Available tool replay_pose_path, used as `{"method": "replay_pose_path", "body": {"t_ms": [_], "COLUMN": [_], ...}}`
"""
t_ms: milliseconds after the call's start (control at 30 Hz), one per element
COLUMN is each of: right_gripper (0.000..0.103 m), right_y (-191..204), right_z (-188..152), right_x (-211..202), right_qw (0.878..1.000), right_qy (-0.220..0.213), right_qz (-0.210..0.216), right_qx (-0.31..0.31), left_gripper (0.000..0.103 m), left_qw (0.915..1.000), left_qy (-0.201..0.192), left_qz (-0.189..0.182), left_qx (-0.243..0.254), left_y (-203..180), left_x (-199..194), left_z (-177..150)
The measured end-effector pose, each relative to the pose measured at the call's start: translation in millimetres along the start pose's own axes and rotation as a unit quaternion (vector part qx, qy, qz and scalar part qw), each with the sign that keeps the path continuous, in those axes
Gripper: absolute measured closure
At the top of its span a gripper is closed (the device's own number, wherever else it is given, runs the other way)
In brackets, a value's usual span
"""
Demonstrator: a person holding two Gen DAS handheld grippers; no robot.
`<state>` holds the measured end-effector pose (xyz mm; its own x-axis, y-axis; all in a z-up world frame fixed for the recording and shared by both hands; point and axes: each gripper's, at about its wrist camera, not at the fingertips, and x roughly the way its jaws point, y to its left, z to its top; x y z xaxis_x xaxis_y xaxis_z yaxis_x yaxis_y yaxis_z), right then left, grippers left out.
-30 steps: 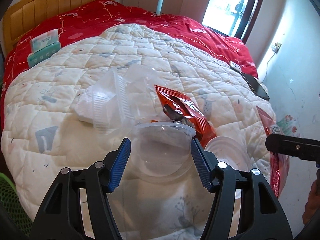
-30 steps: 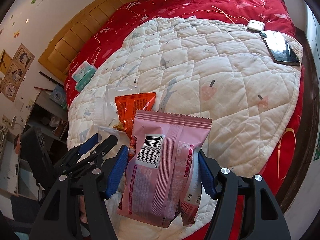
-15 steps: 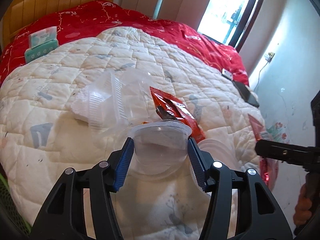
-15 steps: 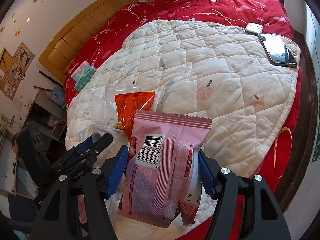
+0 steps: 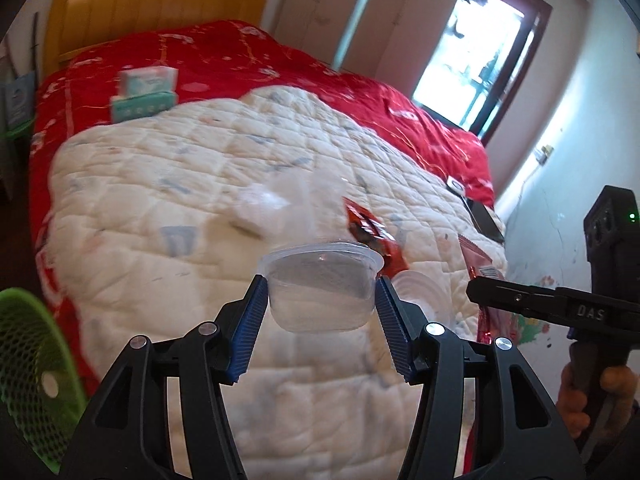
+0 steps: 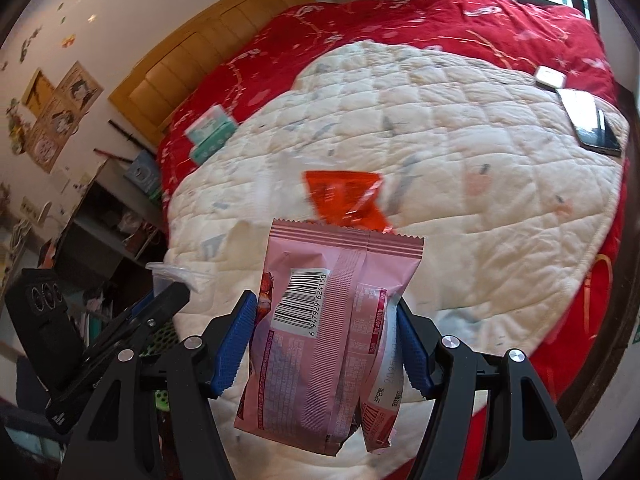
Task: Collect trash
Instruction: 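Carry the bowl and pink packet to the green basket and release both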
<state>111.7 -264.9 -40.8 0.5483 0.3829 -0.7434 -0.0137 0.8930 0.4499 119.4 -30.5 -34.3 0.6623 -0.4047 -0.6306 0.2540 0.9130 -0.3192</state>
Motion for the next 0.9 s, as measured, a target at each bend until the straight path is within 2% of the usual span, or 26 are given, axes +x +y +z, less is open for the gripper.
{"method": "replay_pose_path", "body": {"t_ms": [267,433,733,900], "right_gripper": [0.039,0.039,0.039,0.039], "right_y": [54,90,141,166], "right_z": [-11,-17,-31,-39], "right_x": [16,25,48,61], "right_qw": [0.998,0.995,0.989,0.985], "right_qy": [0.020,0.031,0.057,0.074], "right_qz": [0.034,0.053,0.074,0.081], "right_qx": [-0.045,-0.075,-0.115,-0.135], "left_gripper": [0.048,0.048,0.048,0.048], "left_qw": [0.9962,0.9890,0.9683,0.9598], "left_qy": [-0.035,-0.048,-0.038,-0.016], "left_qz": [0.072,0.125,0.209,0.233], "left_qx": [-0.033,-0.063,-0.131,-0.156], "left_y": [55,99,183,215], "left_x": [-64,-96,-131,-134], "left_z": [-13,-25,-54,-71]}}
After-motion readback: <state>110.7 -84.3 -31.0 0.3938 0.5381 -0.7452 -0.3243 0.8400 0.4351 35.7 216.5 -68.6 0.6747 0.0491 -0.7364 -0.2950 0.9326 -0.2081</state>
